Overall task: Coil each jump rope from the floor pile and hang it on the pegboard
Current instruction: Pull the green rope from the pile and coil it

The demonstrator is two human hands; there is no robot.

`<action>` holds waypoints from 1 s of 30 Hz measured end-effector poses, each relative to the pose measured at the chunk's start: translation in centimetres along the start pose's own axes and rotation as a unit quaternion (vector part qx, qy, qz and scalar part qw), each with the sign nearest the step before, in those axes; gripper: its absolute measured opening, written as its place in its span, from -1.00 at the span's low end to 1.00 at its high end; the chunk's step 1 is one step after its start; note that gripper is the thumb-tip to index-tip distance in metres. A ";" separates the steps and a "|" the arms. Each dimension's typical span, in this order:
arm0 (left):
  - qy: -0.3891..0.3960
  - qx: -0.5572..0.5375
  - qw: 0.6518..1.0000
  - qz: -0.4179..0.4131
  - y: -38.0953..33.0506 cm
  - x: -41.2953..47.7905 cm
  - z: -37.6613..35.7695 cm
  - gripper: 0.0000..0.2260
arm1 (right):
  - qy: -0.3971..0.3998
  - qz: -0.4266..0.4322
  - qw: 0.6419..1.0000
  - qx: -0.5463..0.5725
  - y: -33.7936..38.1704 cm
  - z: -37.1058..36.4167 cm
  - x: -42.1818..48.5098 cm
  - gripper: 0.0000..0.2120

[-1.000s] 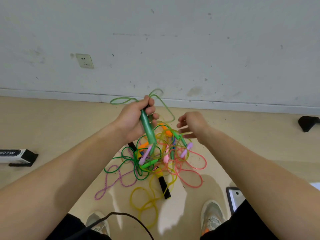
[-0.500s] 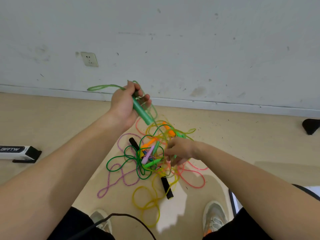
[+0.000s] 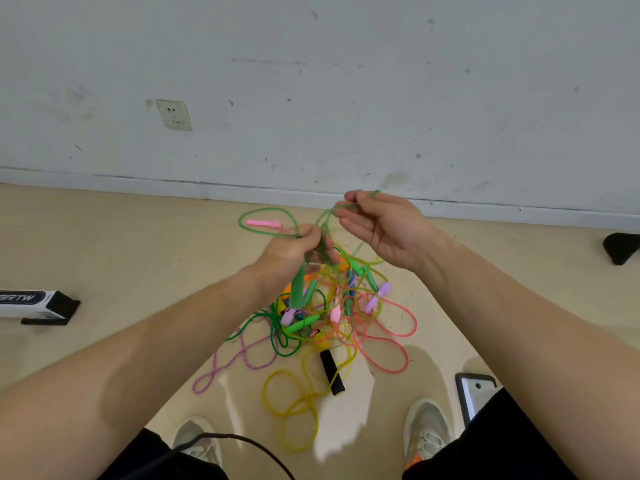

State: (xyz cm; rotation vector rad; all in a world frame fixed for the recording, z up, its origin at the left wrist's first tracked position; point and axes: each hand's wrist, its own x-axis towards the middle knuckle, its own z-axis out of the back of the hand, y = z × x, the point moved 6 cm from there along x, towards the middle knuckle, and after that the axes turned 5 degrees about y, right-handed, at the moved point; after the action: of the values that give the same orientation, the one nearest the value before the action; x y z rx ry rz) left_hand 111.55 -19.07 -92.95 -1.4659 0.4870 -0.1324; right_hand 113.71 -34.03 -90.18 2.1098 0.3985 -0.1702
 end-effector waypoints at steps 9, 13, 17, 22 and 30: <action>-0.027 -0.041 0.999 0.003 -2.3 -0.2 0.4 -0.71 | -0.159 -0.048 0.967 -0.192 1.1 4.3 -0.8 -0.60; -0.066 -0.216 0.974 0.017 -3.6 -0.2 1.1 -0.72 | -0.172 -0.073 0.926 -0.328 0.3 5.0 -1.1 -0.72; -0.067 -0.335 0.940 0.019 -4.4 -0.3 1.0 -0.71 | -0.005 -0.133 0.867 -0.481 -5.0 3.0 -0.7 -0.64; -0.111 -0.410 0.905 -0.004 -4.8 0.3 3.2 -0.68 | 0.158 -0.240 0.819 -0.497 -9.9 1.2 -1.5 -0.68; -0.282 -0.154 0.946 -0.052 -3.8 0.0 10.1 -0.73 | 0.129 -0.220 0.801 -0.542 -8.9 3.3 -1.1 -0.82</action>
State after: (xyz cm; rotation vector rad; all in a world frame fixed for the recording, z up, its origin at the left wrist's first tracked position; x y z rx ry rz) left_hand 116.30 -10.28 -88.97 -1.7491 -0.0426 0.2896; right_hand 109.77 -32.65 -98.74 0.8698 0.8963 0.0839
